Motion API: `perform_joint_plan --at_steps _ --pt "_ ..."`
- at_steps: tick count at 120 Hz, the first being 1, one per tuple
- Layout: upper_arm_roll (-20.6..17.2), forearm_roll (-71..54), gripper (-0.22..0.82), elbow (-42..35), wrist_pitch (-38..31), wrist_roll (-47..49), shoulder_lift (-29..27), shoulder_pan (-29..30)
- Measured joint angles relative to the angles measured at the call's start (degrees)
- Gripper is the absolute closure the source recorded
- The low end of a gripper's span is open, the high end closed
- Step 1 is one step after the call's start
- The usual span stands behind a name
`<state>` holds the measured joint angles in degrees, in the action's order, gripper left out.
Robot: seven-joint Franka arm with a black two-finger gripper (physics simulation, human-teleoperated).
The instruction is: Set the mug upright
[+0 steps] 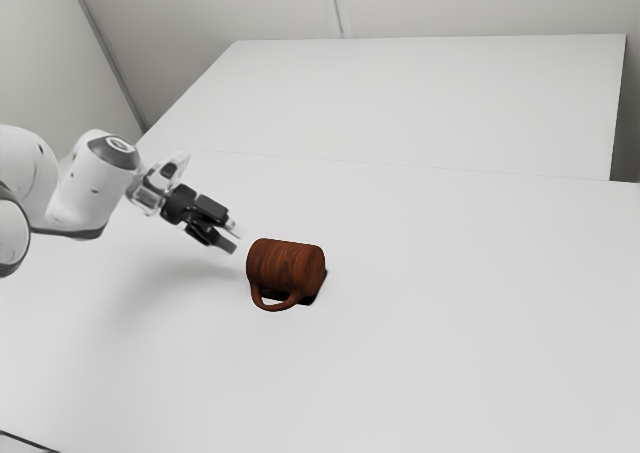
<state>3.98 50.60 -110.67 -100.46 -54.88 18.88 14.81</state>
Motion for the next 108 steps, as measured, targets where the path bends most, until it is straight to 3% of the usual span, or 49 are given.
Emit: perform_joint_plan --at_steps 54,81,108 --pt "-2.3 4.1 0.01 -0.3 5.5 -4.1 2.5 0.0" --pt "-2.5 4.9 0.34 -0.6 7.7 -4.1 3.4 0.0" --pt "-3.0 5.4 0.55 -0.3 8.8 -4.2 4.4 -0.1"
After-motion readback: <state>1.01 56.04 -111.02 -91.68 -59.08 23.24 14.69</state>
